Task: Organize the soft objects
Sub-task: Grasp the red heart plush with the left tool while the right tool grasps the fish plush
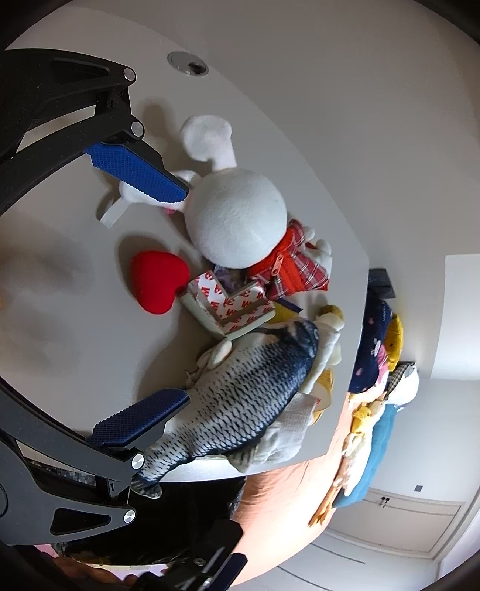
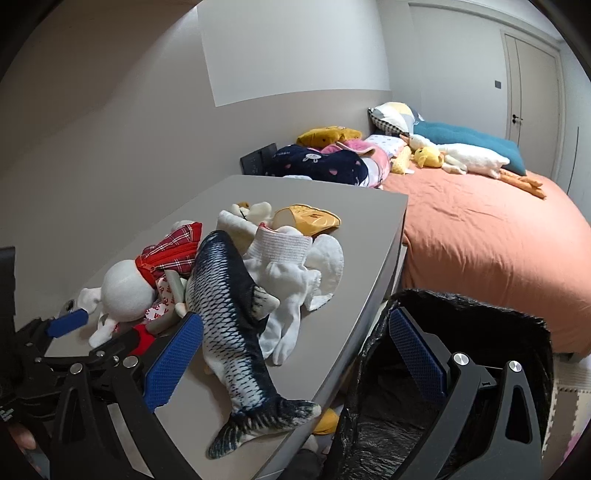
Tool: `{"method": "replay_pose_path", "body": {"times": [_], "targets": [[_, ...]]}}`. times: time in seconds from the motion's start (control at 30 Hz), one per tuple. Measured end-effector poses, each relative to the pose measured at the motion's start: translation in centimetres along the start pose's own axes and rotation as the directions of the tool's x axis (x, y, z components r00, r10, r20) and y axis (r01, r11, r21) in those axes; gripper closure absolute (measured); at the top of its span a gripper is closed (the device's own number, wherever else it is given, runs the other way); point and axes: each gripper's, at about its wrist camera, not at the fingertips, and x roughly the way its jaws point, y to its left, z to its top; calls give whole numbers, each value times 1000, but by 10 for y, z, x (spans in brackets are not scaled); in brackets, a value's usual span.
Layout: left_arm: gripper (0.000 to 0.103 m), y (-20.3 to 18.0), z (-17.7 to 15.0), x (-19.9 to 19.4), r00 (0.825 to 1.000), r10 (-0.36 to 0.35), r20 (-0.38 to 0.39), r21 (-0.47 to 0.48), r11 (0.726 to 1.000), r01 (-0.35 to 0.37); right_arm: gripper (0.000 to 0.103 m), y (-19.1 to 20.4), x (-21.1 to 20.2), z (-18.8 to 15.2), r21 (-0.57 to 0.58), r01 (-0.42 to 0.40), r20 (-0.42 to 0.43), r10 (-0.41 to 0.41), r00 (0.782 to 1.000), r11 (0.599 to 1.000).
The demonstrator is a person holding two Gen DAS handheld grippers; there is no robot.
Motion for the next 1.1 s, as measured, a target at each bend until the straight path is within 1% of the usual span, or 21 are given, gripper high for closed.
{"method": "replay_pose_path", "body": {"times": [0.07, 0.17, 0.2, 0.3, 0.37, 0.4, 0.43, 0.47, 0.6, 0.73, 0.77, 0.83, 0.87, 0.9, 0.97, 1.1], "targets": [[6, -2, -2, 4, 1000, -3, -7, 7, 1000, 3, 3, -3, 0, 1, 7, 4, 13, -4, 1000, 1000], [6, -1, -4, 13, 1000, -3, -24, -2, 1000, 2, 3, -7, 3, 4, 23, -38, 5, 38, 999, 999], [6, 0, -5, 15, 1000, -7, -28, -6, 1000, 7, 3, -7, 4, 5, 18, -59, 2, 59, 998, 998], [6, 2, -8, 22, 998, -34, -45, -21, 999, 33, 3, -7, 3, 6, 13, -63, 17, 63, 998, 998], [9, 1, -11, 27, 998, -30, -58, -15, 999, 29, 3, -6, 4, 7, -2, -67, 15, 67, 998, 998], [13, 1, -12, 29, 998, -25, -62, -9, 1000, 24, 3, -4, 6, 8, -14, -66, 8, 66, 998, 998], [16, 1, -13, 31, 998, -21, -66, -6, 1000, 21, 5, -2, 8, 9, -26, -69, 2, 69, 998, 997], [21, 1, -13, 34, 997, -17, -72, -6, 1000, 17, 10, 0, 11, 9, -38, -79, -8, 79, 997, 996], [34, 11, -14, 42, 995, -29, -93, -42, 999, 25, 21, 5, 20, 10, -76, -98, -37, 95, 995, 992], [37, 19, -13, 48, 994, -42, -103, -66, 997, 35, 26, 19, 30, 14, -112, -143, -65, 136, 989, 983], [38, 20, -13, 49, 994, -44, -103, -64, 997, 38, 31, 22, 32, 15, -119, -152, -72, 145, 987, 981], [38, 20, -12, 52, 994, -38, -106, -57, 998, 32, 34, 30, 39, 18, -140, -161, -89, 149, 985, 977], [39, 20, -14, 52, 993, -31, -110, -53, 998, 25, 38, 33, 43, 19, -149, -163, -97, 150, 984, 975], [42, 20, -14, 54, 993, -31, -117, -48, 998, 26, 42, 36, 47, 20, -156, -171, -109, 155, 982, 973], [45, 22, -14, 58, 990, -43, -136, -50, 998, 37, 43, 41, 55, 22, -163, -185, -131, 165, 978, 969], [54, 26, -15, 56, 991, -34, -130, -53, 998, 27, 46, 54, 70, 24, -197, -204, -169, 171, 971, 959]]}}
